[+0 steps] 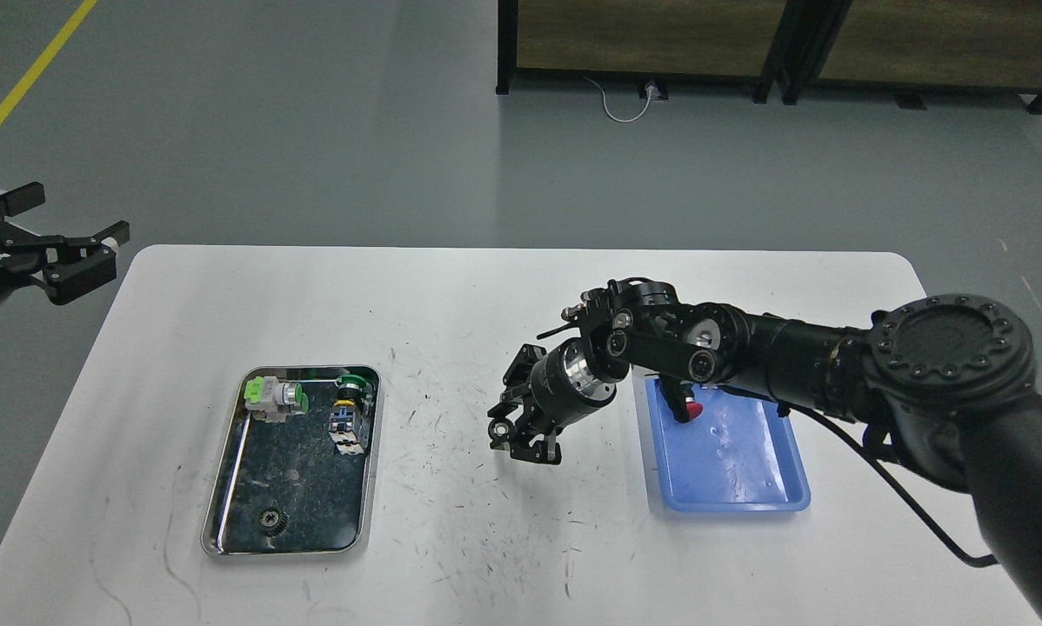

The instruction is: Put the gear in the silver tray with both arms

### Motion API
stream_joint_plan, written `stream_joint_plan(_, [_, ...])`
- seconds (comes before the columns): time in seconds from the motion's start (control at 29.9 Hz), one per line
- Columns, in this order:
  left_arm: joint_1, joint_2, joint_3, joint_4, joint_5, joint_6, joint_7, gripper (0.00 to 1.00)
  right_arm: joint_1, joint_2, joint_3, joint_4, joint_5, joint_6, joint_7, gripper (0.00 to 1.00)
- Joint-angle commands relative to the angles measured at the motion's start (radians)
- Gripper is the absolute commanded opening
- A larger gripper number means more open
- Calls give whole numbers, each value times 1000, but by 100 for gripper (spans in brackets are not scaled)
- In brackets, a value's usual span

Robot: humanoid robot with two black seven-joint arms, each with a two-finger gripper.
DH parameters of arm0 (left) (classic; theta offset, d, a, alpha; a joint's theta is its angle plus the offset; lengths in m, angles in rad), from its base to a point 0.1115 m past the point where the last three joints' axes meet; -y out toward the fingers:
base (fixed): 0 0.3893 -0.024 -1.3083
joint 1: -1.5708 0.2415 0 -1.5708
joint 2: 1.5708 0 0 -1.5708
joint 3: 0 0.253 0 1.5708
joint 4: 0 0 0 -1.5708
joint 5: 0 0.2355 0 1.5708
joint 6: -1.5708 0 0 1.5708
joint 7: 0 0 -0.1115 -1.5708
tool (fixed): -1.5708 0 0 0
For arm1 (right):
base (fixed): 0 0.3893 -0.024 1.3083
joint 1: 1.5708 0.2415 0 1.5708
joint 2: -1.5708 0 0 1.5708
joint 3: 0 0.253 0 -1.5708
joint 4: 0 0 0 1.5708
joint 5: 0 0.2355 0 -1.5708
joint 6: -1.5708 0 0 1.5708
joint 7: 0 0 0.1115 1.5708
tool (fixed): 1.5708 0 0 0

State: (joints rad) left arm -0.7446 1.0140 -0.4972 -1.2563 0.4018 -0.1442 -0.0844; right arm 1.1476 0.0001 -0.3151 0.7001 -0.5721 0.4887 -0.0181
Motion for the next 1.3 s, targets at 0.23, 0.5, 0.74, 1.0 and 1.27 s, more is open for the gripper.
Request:
stream_joint_plan(0.23, [1,5,2,-2,-3,-12,-12,98,3,0,30,-37,29,0,15,76])
stream_joint_plan(0.5, [1,6,3,-34,3,-12,-21,98,57,-144,166,-51,67,0,15,76])
stream_joint_plan(0.74, [10,-50,65,-121,54,-15,-28,98,58,-438,324,-11,84,0,13,77])
stream_joint_plan(1.0, [30,-313,172,-120,216,35,-29,98,57,-687,429,13,121,0,13,77])
stream_joint_plan(1.27, [47,-550,282,-29,320,63,-31,98,54,-785,450,10,156,0,13,77])
